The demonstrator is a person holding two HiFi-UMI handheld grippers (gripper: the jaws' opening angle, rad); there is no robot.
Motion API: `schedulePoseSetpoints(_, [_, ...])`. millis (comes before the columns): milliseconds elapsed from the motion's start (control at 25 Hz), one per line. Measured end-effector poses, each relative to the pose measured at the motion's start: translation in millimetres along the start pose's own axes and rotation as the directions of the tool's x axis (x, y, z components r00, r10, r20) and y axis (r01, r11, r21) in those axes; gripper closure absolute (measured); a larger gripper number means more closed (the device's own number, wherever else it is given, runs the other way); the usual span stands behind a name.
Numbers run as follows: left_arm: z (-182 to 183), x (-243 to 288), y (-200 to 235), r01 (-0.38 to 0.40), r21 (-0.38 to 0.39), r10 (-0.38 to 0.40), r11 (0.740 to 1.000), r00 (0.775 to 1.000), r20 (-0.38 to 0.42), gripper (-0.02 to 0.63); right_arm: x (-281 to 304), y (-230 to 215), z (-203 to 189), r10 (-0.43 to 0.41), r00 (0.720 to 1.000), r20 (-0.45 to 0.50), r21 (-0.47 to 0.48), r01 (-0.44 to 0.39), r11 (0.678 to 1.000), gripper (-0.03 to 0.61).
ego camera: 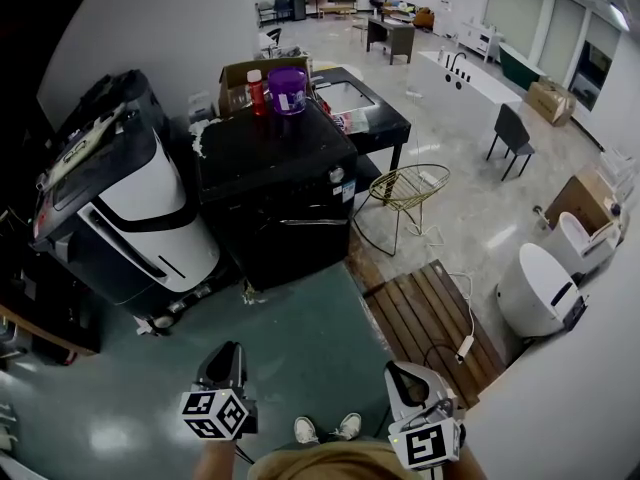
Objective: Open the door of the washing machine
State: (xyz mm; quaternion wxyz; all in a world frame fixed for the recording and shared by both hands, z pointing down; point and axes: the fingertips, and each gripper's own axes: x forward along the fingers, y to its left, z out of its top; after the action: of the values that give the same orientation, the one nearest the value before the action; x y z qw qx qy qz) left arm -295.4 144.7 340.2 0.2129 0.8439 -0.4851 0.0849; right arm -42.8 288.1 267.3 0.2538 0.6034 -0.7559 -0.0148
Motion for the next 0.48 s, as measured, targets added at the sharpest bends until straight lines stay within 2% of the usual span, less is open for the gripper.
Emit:
schedulePoseSetpoints(120, [-7, 5, 0, -0.019, -0.009, 0.019, 1.0, 1.0, -0.011, 0.533, 1, -5, -11, -0.001, 1.0, 0.022, 0.006, 0.001, 1.0, 0.574])
schedulePoseSetpoints(200, [-12, 10, -2, -0.029, -0.002, 0.029, 1.0, 0.999, -0.026, 0.435, 3, -7, -20, 0.007, 0.999, 0.05, 0.008, -0.007, 1.0, 0.574])
schedulePoseSetpoints(280, [-17, 16, -5, -0.038, 0.002, 0.038, 0.999, 0.998, -0.043, 0.383, 4, -15, -21, 0.009, 0.999, 0.035, 0.003, -0.01, 1.0, 0.574])
schedulePoseSetpoints(400, [-24, 29, -14, -0.027, 0.0, 0.027, 1.0, 0.997, -0.078, 0.226, 7, -26, -26, 0.013, 1.0, 0.016, 0.007, -0.013, 1.0, 0.574])
schedulePoseSetpoints(480, [-27, 38, -20, -0.013, -0.002, 0.013, 1.0, 0.995, -0.102, 0.203, 10, -32, -29, 0.016, 1.0, 0.007, 0.007, -0.016, 1.0, 0.574])
